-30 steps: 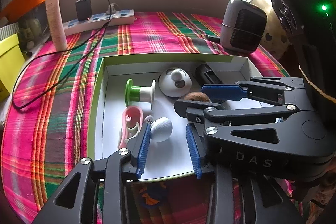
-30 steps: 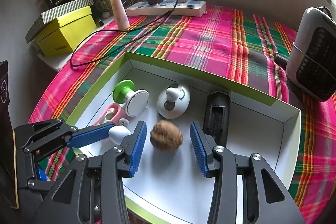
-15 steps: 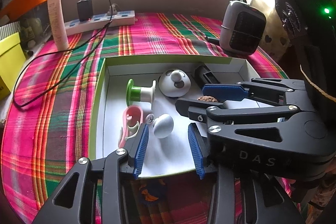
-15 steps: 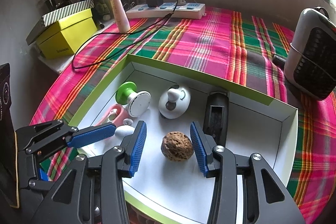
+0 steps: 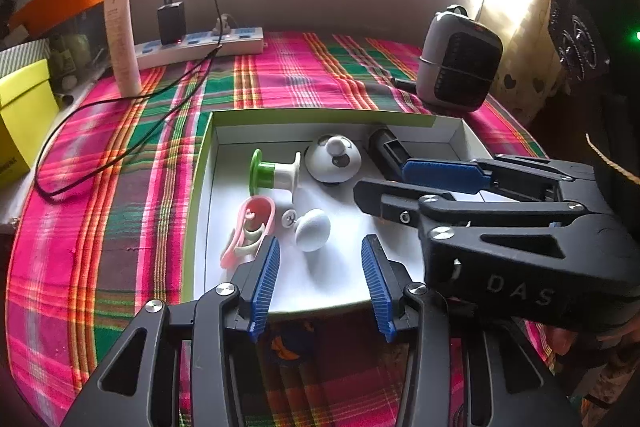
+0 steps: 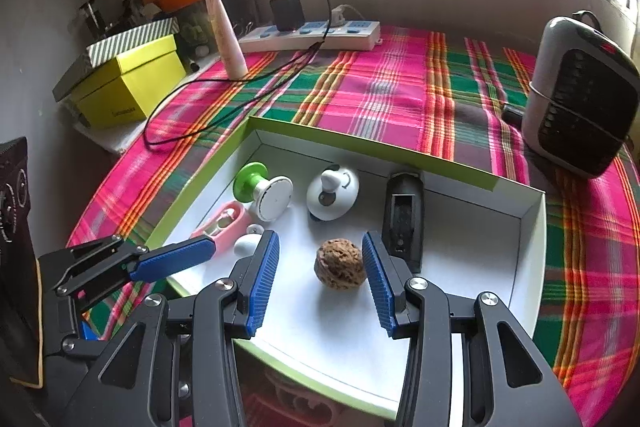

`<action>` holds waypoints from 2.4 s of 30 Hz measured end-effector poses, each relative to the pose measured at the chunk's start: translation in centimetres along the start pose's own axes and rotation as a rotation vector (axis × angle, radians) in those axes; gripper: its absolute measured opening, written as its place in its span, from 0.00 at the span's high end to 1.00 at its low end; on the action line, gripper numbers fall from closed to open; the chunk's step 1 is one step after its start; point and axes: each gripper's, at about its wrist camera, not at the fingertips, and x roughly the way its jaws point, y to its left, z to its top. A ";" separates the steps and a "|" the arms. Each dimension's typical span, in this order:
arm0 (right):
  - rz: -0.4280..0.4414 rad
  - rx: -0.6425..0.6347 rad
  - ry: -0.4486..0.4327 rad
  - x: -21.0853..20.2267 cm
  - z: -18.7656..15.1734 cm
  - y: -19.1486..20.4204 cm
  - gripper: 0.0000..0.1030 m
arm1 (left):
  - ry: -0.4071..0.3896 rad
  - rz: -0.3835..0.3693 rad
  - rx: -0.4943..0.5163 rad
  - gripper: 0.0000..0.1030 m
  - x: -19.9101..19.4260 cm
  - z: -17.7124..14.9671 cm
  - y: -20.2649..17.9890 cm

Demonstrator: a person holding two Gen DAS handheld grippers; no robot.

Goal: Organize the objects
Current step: 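Withdraw both open tools out of the box, then move left tool onto the small blue-orange toy and close on it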

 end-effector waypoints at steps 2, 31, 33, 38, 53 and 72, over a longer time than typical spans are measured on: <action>-0.004 0.006 -0.008 -0.4 -0.1 0.1 0.56 | -0.003 0.001 -0.002 0.60 -0.3 -0.1 0.0; -0.098 0.047 -0.149 -6.2 -5.0 1.5 0.57 | -0.076 0.017 -0.002 0.60 -5.0 -2.9 -0.3; -0.095 0.058 -0.153 -6.4 -5.5 1.4 0.57 | -0.081 0.018 -0.008 0.60 -5.3 -3.3 -0.2; -0.121 0.056 -0.158 -7.0 -7.0 1.4 0.57 | -0.083 0.024 0.003 0.60 -5.7 -4.2 -0.4; -0.166 0.082 -0.140 -7.8 -11.0 0.2 0.57 | -0.029 -0.056 -0.004 0.60 -5.1 -6.4 0.1; -0.160 0.107 -0.111 -7.2 -11.9 -0.7 0.57 | 0.006 -0.015 -0.049 0.59 -2.8 -5.6 1.5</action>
